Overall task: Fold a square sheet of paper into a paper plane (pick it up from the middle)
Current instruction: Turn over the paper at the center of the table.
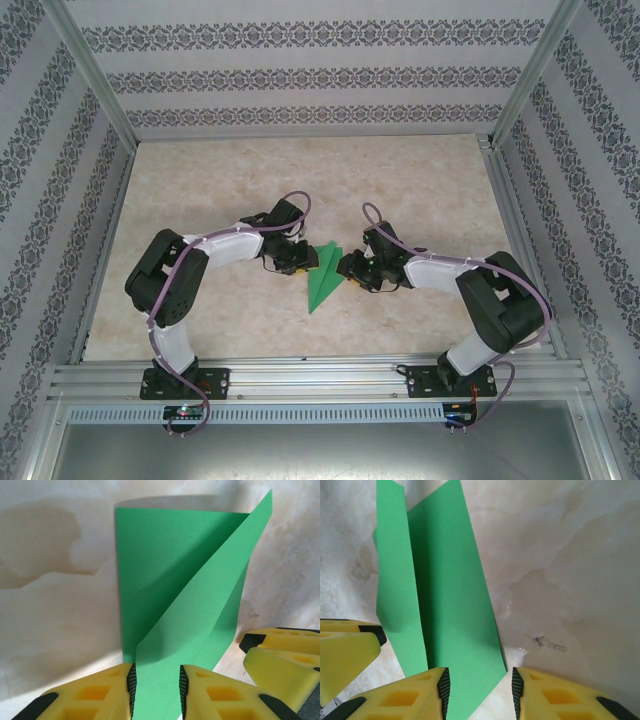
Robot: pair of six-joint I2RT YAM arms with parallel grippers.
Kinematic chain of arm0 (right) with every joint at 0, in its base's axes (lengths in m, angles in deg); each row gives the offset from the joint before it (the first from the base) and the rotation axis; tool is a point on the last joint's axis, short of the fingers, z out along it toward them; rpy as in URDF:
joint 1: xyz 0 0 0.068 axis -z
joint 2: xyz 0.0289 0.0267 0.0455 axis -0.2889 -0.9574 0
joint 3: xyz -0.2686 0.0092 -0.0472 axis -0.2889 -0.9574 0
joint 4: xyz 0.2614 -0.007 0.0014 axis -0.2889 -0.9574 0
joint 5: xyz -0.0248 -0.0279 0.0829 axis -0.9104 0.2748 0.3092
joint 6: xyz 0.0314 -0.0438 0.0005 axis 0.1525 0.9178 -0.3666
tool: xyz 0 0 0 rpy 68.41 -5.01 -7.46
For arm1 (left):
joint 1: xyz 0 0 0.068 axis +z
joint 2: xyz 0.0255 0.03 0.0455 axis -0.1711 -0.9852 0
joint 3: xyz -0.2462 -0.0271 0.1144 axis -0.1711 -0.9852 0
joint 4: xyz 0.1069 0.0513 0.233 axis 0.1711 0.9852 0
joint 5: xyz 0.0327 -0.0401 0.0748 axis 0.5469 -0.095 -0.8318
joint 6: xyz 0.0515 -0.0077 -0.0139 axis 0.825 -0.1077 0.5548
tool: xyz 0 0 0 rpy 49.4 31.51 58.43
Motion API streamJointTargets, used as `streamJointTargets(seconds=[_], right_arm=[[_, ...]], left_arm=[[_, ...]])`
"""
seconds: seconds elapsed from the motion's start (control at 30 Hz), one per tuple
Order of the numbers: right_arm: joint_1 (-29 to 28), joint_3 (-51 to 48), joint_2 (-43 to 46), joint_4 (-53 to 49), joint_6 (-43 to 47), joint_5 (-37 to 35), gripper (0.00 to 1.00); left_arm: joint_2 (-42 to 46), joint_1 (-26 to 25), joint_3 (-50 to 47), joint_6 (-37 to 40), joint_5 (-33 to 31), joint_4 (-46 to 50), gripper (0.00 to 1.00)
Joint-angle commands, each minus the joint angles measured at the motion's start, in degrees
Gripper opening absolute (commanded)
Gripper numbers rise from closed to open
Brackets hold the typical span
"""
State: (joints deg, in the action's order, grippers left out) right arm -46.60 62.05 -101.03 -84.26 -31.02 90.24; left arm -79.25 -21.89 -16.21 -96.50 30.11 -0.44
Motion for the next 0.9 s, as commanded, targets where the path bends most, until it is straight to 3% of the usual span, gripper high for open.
streamJointTargets(seconds=[0.0,0.87], right_arm=[[-0.6,1.5,-1.0,0.2,-0.3,-0.2,0.4],[-0.3,1.6,-4.4,10.3,-3.4,4.8,0.37]], left_arm=[[-1.2,0.7,1.5,1.4,0.5,2.2,0.32],[-3.4,0.7,1.2,1.6,1.4,3.3,0.26]])
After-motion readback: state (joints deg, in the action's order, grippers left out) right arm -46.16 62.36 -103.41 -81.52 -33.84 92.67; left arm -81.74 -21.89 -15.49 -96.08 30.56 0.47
